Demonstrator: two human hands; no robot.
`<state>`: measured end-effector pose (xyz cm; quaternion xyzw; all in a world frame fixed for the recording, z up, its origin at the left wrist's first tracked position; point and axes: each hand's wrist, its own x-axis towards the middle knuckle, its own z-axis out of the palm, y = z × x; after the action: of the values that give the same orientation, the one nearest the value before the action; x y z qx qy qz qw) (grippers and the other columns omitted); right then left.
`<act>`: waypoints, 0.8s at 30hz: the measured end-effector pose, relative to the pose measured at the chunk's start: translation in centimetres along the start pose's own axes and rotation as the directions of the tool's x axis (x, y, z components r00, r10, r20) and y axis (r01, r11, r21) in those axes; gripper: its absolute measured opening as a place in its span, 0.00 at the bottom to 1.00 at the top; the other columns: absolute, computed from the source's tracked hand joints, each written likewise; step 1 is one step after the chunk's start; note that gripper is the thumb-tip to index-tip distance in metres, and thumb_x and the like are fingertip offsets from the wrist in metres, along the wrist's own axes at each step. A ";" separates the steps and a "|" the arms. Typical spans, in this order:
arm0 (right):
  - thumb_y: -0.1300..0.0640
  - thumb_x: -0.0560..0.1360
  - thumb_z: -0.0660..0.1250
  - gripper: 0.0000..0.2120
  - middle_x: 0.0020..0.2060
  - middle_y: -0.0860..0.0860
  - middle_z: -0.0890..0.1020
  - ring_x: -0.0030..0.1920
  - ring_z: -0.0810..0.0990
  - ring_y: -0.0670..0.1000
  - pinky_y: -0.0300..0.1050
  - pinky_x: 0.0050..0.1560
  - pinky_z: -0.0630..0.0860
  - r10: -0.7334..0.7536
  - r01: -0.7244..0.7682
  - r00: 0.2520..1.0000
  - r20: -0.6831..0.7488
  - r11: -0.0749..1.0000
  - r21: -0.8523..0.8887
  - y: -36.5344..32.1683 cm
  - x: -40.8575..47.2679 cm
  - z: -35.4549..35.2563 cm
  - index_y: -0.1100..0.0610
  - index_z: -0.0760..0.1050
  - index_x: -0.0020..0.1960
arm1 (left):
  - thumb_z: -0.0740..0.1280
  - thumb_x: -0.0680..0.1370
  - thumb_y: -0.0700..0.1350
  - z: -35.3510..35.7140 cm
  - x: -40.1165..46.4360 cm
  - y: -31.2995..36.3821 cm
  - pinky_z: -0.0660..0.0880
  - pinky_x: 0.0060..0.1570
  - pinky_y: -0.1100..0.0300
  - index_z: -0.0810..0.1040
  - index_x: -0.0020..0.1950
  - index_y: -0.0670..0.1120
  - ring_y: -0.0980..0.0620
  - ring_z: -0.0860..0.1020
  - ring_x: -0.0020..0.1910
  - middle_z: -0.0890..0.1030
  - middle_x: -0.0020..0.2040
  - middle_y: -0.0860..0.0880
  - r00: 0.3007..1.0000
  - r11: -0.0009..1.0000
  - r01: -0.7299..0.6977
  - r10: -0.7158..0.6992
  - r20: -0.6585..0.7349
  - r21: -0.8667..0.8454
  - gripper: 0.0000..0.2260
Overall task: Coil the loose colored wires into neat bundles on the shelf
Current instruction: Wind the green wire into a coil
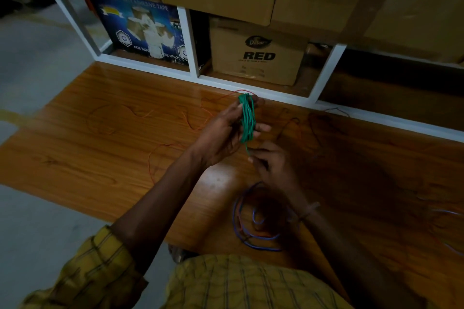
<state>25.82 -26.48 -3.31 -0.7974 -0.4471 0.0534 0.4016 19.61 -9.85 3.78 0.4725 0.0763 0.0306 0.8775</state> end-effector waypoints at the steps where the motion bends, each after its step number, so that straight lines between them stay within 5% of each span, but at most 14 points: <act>1: 0.64 0.74 0.70 0.09 0.46 0.56 0.83 0.47 0.79 0.49 0.37 0.49 0.73 -0.022 0.022 1.000 -0.018 1.000 -0.021 -0.9 -0.2 -0.1 0.63 0.85 0.52 | 0.49 0.90 0.46 0.1 0.2 -0.3 0.83 0.49 0.58 0.66 0.80 0.45 0.44 0.85 0.54 0.79 0.71 0.47 0.998 0.999 -0.015 0.018 -0.059 0.047 0.19; 5: 0.63 0.73 0.75 0.01 0.40 0.52 0.80 0.41 0.76 0.47 0.32 0.39 0.61 -0.096 0.089 0.994 -0.046 0.985 -0.147 -3.7 0.0 -1.6 0.59 0.84 0.43 | 0.51 0.90 0.45 -0.1 0.8 -1.2 0.81 0.51 0.56 0.66 0.80 0.47 0.43 0.85 0.55 0.77 0.69 0.48 0.973 0.942 -0.065 0.132 -0.187 0.330 0.18; 10: 0.57 0.75 0.74 0.03 0.44 0.53 0.81 0.42 0.82 0.52 0.46 0.38 0.75 -0.143 0.110 0.984 -0.107 0.957 -0.269 -4.9 0.6 -3.1 0.57 0.82 0.45 | 0.54 0.90 0.45 -0.2 0.8 -1.6 0.81 0.59 0.58 0.64 0.80 0.43 0.58 0.82 0.57 0.75 0.71 0.44 0.965 0.829 -0.056 0.189 -0.183 0.557 0.19; 14: 0.55 0.72 0.78 0.07 0.37 0.51 0.76 0.35 0.77 0.51 0.47 0.34 0.72 -0.124 0.066 0.976 -0.179 0.952 -0.300 -4.9 2.0 -4.2 0.56 0.81 0.43 | 0.57 0.89 0.49 -0.5 0.7 -1.4 0.81 0.56 0.51 0.70 0.72 0.46 0.47 0.80 0.61 0.78 0.65 0.38 0.968 0.697 -0.087 0.228 -0.105 0.712 0.13; 17: 0.53 0.73 0.77 0.07 0.38 0.50 0.76 0.36 0.76 0.50 0.51 0.34 0.75 -0.110 0.059 0.978 -0.178 0.961 -0.268 -4.7 2.8 -4.8 0.55 0.81 0.42 | 0.57 0.89 0.49 -0.5 0.8 -0.9 0.82 0.45 0.56 0.73 0.71 0.41 0.49 0.83 0.53 0.82 0.58 0.42 0.971 0.591 -0.063 0.223 -0.088 0.804 0.16; 21: 0.53 0.78 0.72 0.06 0.42 0.50 0.77 0.40 0.78 0.51 0.54 0.38 0.76 -0.124 0.088 0.982 -0.145 0.968 -0.233 -4.5 3.5 -5.5 0.55 0.83 0.45 | 0.58 0.89 0.48 -0.3 0.8 -0.4 0.77 0.34 0.58 0.79 0.57 0.45 0.59 0.80 0.34 0.82 0.39 0.50 0.972 0.508 -0.085 0.231 -0.040 0.857 0.12; 24: 0.56 0.78 0.71 0.05 0.42 0.51 0.78 0.41 0.78 0.50 0.53 0.39 0.76 -0.124 0.090 0.982 -0.146 0.971 -0.220 -4.4 3.5 -5.7 0.56 0.83 0.46 | 0.58 0.89 0.50 -0.3 1.1 -0.3 0.76 0.34 0.60 0.79 0.59 0.43 0.61 0.79 0.34 0.83 0.41 0.48 0.968 0.445 -0.067 0.246 -0.050 0.893 0.14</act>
<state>27.47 -25.93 4.52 -0.8121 -0.4595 -0.0801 0.3507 20.62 -9.66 3.22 0.8591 0.1122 0.1080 0.4876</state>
